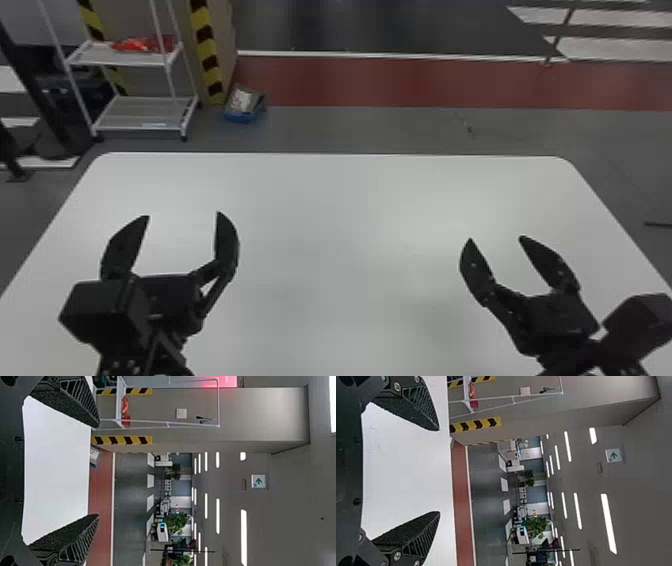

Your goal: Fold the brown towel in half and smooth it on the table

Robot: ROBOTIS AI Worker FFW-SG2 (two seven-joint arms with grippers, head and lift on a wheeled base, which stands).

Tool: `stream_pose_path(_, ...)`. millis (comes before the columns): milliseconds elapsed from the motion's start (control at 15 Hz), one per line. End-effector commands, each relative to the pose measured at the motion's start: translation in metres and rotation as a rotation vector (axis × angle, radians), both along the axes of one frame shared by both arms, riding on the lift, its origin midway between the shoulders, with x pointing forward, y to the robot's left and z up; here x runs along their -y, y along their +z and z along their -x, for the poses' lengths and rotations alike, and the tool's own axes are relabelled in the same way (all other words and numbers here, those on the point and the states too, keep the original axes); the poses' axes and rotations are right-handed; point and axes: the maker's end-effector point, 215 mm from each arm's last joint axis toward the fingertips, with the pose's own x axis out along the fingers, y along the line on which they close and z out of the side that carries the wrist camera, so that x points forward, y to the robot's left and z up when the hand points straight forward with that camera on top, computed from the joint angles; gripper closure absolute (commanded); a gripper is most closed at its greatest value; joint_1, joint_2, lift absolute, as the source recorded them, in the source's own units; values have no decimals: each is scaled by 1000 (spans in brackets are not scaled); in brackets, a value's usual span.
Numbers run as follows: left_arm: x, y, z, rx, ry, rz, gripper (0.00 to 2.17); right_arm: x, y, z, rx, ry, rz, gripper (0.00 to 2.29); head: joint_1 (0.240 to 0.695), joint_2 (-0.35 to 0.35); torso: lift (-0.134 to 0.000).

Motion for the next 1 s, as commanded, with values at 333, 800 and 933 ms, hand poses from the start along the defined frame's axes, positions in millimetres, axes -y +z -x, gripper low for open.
stream_pose_path(333, 3, -1, 2, -2, -5, 1, 66, 1, -1, 1, -3, -5, -20, 137, 695, -57, -121)
stream_pose_path(800, 3, -1, 5, -5, -5, 1, 66, -2, 1, 3, -10, 3, -19, 137, 695, -54, -121)
stream_pose_path(933, 4, -2, 6, -7, -5, 2, 66, -3, -1, 4, -17, 5, -16, 137, 695, -54, -121)
